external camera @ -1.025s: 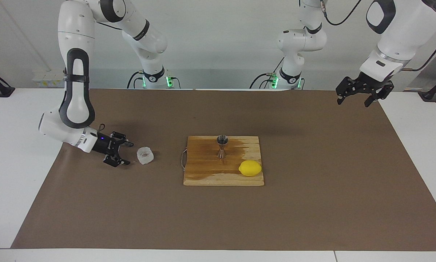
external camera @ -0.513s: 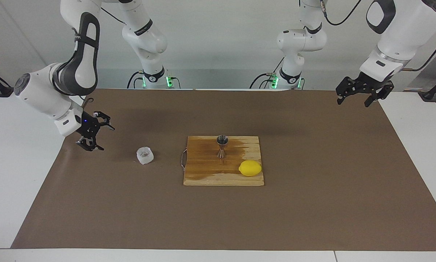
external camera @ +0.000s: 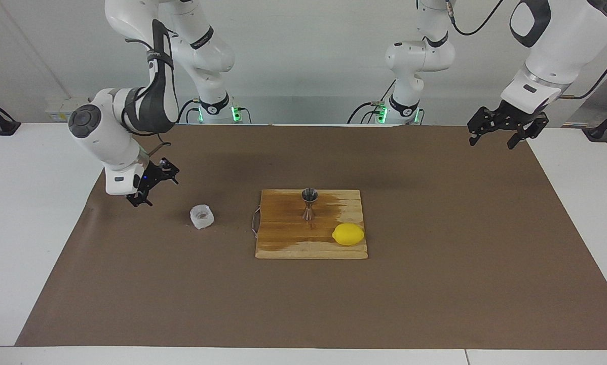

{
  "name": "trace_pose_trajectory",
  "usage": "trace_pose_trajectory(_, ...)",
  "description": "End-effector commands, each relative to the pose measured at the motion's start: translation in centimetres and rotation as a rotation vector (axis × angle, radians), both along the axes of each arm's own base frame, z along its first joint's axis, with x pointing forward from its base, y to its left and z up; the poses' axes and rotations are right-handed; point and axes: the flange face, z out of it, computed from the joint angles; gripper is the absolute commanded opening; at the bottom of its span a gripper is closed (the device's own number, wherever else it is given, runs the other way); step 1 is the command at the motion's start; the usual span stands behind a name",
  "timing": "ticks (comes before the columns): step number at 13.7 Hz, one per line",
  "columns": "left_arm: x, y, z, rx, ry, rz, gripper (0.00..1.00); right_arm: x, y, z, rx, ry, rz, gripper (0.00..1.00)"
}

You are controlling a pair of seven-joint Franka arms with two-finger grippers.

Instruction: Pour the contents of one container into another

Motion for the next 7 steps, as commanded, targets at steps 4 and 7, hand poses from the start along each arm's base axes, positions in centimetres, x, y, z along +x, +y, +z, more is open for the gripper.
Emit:
trace_pose_trajectory(4,-0.7,0.1,0.2,0.018,-0.008,-0.006,1.0,-1.4,9.3,1.5,-0.164,0.041,-0.498,1.0)
trace_pose_trajectory(7,-0.7,0.1,0.2,0.018,-0.008,-0.006,1.0,-2.3,11.9,6.7,-0.195,0.002,-0.776,1.0)
